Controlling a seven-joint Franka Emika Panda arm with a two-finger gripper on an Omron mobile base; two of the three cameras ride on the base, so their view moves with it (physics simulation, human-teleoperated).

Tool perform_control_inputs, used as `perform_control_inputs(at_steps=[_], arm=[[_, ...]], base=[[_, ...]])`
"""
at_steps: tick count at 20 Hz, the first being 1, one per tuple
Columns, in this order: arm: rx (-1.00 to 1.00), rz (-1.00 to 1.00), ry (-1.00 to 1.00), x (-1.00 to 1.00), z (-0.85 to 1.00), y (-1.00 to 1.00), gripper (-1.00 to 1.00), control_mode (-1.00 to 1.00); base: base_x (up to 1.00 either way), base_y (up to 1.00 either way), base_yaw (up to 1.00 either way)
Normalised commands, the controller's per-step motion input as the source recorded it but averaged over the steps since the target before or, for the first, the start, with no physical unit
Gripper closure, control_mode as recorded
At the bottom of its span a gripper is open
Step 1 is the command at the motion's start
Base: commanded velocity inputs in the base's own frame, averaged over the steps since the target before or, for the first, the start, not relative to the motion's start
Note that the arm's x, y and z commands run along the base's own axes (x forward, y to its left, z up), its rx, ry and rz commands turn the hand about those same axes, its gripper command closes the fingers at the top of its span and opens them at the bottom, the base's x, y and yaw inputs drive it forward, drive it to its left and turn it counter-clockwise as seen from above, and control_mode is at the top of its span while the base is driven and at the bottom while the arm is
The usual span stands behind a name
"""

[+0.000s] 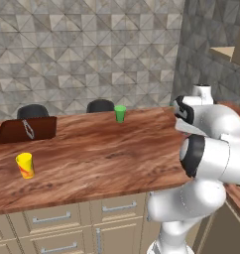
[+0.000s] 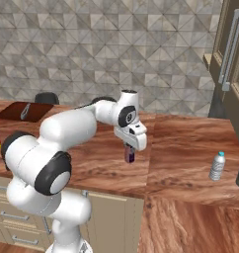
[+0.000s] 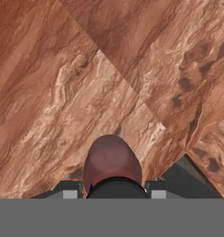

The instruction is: Place the drinks on the dining counter in a tight cluster.

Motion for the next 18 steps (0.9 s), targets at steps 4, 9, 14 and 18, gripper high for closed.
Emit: perform_control_inputs(at_steps=[4,9,14,18], arm=[[0.00,0.24,0.00,0.30,0.00,0.70,1.00,-1.00],[0.00,0.22,0.00,0.35,0.00,0.69,1.00,-1.00],[0.01,0.17,-0.01,0.41,0.00,0.68,1.00,-1.00],[0.00,0.17,0.00,0.34,0.00,0.67,1.00,-1.00]], base=[[0.00,0.00,0.00],[0.00,0.00,0.00],[0.00,0.00,0.00],[0.00,0.00,0.00]])
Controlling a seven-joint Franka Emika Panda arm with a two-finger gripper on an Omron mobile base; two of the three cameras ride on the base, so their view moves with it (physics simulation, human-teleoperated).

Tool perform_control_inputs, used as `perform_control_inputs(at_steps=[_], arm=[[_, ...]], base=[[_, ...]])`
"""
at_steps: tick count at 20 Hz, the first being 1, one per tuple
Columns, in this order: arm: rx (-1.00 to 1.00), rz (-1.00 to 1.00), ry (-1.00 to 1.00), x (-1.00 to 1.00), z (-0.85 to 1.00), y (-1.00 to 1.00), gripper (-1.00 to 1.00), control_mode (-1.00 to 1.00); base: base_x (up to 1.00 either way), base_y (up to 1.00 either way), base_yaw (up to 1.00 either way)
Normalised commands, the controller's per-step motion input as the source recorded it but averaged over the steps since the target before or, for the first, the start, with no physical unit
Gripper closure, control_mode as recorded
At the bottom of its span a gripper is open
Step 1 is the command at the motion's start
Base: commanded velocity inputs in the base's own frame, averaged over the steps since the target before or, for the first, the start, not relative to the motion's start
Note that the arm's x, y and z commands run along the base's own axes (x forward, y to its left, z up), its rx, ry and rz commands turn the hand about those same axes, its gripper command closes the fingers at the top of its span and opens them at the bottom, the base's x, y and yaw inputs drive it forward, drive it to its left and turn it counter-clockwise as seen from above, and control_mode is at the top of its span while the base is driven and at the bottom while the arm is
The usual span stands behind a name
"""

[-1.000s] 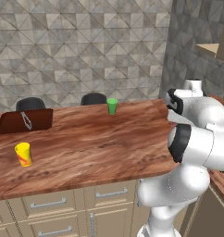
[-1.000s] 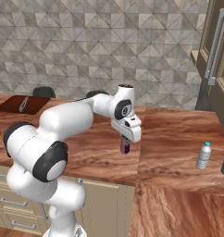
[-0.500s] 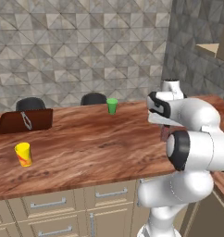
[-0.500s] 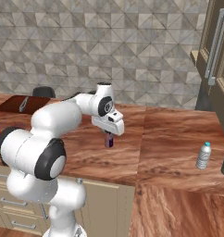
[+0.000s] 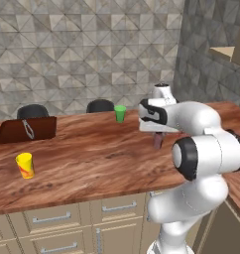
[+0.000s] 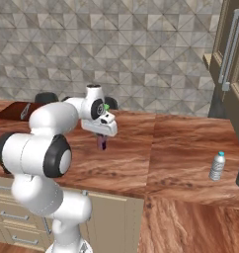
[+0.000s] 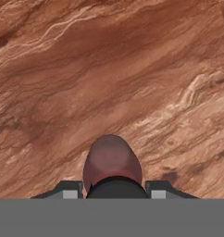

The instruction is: Place the drinks on the dining counter in a tight cluster.

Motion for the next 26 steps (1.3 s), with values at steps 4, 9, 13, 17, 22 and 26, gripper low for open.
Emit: perform_control_inputs(at_steps=[4,9,13,17,22,26], arm=[[0.00,0.16,0.00,0.34,-0.06,0.59,1.00,-1.00],[0.00,0.10,0.00,0.41,-0.15,0.43,1.00,-1.00],[0.00,0.08,0.00,0.39,-0.19,0.32,1.00,-1.00],[0.01,0.07,0.00,0.32,-0.25,0.24,1.00,-1.00],[0.09,0.03,0.03,0.25,-0.30,0.14,1.00,-1.00],[0.12,0.01,0.02,0.15,-0.29,0.12,1.00,-1.00]], base=[[0.00,0.00,0.00],[0.00,0.00,0.00],[0.00,0.00,0.00],[0.00,0.00,0.00],[0.00,0.00,0.00],[0.00,0.00,0.00]])
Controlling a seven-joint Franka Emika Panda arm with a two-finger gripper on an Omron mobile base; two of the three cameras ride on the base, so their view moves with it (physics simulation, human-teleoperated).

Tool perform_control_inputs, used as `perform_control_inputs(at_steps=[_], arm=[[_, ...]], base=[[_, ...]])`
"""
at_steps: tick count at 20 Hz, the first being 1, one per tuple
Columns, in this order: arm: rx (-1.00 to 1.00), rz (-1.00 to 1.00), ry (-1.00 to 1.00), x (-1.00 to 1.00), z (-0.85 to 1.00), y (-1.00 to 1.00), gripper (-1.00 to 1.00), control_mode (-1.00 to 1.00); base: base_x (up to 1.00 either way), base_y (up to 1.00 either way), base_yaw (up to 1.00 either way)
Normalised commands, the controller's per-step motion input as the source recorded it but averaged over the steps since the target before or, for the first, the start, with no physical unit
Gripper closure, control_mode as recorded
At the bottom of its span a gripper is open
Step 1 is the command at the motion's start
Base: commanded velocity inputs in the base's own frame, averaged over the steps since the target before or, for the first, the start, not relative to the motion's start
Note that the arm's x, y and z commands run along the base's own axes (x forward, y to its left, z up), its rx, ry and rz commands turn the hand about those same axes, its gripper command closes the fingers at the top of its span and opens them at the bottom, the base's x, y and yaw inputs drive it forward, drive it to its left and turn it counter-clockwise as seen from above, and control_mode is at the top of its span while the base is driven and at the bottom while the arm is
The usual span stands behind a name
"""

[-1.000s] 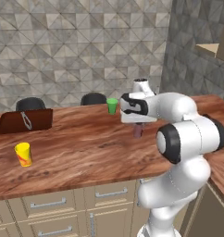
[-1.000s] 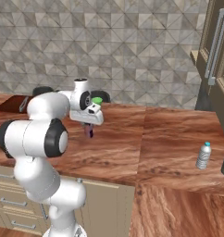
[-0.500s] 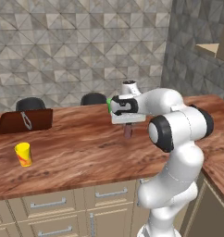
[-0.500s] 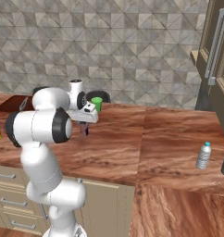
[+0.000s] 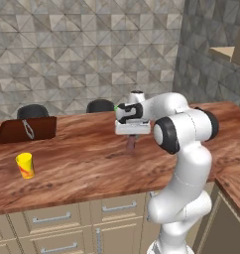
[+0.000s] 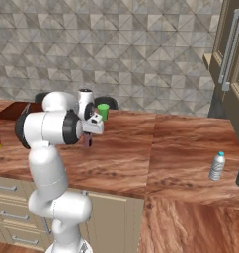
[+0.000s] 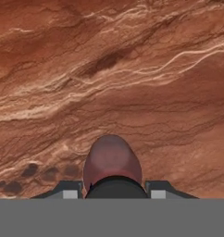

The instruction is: Place the drinks on the dining counter in a tight cluster.

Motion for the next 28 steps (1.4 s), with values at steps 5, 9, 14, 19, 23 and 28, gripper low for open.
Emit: perform_control_inputs(at_steps=[5,9,14,19,23,28], arm=[[0.05,0.02,0.00,0.12,-0.21,0.19,1.00,-1.00],[0.00,0.02,0.00,0.10,-0.21,0.24,1.00,-1.00],[0.00,0.02,0.00,0.06,-0.24,0.22,-1.00,-1.00],[0.00,0.01,0.00,-0.01,-0.08,0.05,-1.00,-1.00],[0.00,0.02,0.00,0.00,0.00,0.00,-1.00,-1.00],[0.00,0.01,0.00,-0.07,0.03,-0.01,-1.00,-1.00]], base=[[0.00,0.00,0.00],[0.00,0.00,0.00],[0.00,0.00,0.00],[0.00,0.00,0.00],[0.00,0.00,0.00],[0.00,0.00,0.00]])
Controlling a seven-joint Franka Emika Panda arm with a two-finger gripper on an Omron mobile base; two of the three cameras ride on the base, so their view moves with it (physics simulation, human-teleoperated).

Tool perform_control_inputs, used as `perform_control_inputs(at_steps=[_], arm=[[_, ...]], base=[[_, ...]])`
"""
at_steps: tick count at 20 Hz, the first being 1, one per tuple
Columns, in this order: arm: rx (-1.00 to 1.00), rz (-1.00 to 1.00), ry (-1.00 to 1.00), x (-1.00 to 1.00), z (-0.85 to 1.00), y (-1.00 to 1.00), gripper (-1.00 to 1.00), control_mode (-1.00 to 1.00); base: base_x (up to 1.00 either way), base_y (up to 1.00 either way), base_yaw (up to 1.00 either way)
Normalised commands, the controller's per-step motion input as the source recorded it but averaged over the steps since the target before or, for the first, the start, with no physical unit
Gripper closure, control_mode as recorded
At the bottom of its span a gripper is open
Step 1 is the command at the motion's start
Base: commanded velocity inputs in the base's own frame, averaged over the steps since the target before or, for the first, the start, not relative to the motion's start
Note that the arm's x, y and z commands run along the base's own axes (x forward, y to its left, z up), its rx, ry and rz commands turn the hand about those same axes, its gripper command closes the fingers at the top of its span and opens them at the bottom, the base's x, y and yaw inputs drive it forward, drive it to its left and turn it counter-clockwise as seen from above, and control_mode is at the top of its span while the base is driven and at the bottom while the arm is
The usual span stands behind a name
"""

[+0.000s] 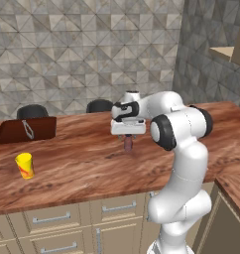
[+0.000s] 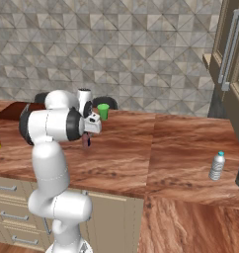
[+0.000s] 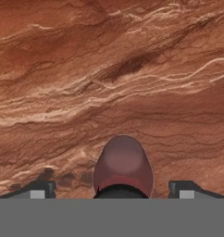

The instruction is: Place the drinks on the dining counter in a tight cluster.

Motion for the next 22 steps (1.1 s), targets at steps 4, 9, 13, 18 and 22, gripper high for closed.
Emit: perform_control_inputs(at_steps=[4,9,13,18,22], arm=[[0.00,0.01,0.00,-0.32,0.10,-0.12,-1.00,-1.00],[0.00,0.01,0.00,-0.37,0.15,-0.15,-1.00,-1.00],[0.00,0.00,0.00,-0.36,0.29,-0.07,-1.00,-1.00],[0.00,0.00,0.00,-0.37,0.30,-0.01,-1.00,-1.00],[0.00,0.00,0.00,-0.37,0.30,-0.04,-1.00,-1.00]], base=[[0.00,0.00,0.00],[0.00,0.00,0.00],[0.00,0.00,0.00],[0.00,0.00,0.00],[0.00,0.00,0.00]])
